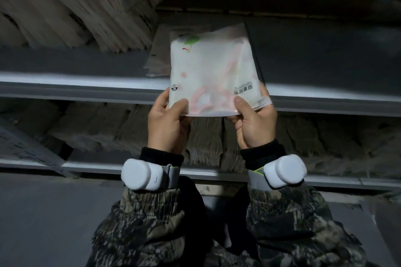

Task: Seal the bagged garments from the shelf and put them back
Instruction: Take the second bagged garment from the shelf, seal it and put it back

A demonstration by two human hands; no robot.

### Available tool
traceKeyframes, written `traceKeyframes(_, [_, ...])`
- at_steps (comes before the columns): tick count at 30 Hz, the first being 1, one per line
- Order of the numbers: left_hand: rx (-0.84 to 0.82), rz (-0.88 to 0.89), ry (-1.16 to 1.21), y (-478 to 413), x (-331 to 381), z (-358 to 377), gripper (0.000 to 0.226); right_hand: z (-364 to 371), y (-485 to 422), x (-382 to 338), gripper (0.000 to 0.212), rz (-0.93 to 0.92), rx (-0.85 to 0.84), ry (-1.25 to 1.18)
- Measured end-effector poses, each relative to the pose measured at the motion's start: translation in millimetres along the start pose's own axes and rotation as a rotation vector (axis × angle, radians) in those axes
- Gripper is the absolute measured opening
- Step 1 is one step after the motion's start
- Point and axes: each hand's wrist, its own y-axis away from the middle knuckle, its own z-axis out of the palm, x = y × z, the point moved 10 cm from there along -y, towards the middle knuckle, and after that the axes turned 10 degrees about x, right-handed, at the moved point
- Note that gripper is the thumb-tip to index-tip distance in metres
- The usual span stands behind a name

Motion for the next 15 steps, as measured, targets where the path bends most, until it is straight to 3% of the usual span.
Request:
traceKeyframes(9, [0.114, 0.165, -0.199, -50, 20, -23, 0.035, 23, -21, 12, 0.052, -0.18, -0.073, 0.38])
traceKeyframes(15, [0.097, 0.32, -0.349, -81, 41, -21, 0.034, 46, -41, 17, 0.056, -0.257, -0.129, 0.527])
